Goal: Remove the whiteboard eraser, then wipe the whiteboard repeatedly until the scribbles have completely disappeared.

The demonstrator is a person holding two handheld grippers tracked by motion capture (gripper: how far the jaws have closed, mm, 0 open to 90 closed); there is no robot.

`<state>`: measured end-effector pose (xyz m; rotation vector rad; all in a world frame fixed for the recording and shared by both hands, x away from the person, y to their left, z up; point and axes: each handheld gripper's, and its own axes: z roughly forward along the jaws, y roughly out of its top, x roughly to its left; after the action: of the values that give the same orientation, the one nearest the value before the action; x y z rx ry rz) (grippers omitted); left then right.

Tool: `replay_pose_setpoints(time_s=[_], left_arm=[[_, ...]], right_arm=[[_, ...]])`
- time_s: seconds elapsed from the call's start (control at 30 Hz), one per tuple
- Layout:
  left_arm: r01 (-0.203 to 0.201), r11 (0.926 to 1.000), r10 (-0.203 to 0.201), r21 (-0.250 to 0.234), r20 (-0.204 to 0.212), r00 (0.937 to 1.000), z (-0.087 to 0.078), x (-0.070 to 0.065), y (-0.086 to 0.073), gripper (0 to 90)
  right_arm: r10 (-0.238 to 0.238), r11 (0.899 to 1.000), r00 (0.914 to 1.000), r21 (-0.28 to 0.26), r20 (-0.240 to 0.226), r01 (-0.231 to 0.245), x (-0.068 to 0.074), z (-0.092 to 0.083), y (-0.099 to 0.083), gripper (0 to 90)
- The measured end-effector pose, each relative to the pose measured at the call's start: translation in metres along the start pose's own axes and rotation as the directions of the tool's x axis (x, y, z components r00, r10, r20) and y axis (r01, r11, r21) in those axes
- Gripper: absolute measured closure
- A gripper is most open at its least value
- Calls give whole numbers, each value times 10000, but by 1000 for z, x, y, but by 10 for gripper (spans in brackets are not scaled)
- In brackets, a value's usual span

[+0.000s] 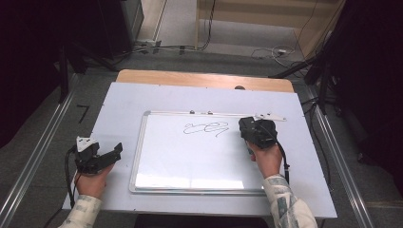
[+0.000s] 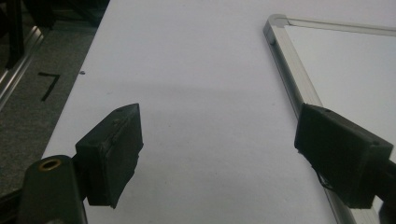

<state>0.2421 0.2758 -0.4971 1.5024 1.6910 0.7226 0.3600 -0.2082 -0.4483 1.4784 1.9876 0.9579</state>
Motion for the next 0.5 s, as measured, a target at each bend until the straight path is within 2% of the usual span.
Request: replay_pose_setpoints(time_s=[0.5], left_arm=[[-15, 10000, 15, -7, -4, 10000, 0, 0, 0, 158]], right_arm=[[23, 10000, 10000, 32, -27, -23, 1, 2, 0, 390]])
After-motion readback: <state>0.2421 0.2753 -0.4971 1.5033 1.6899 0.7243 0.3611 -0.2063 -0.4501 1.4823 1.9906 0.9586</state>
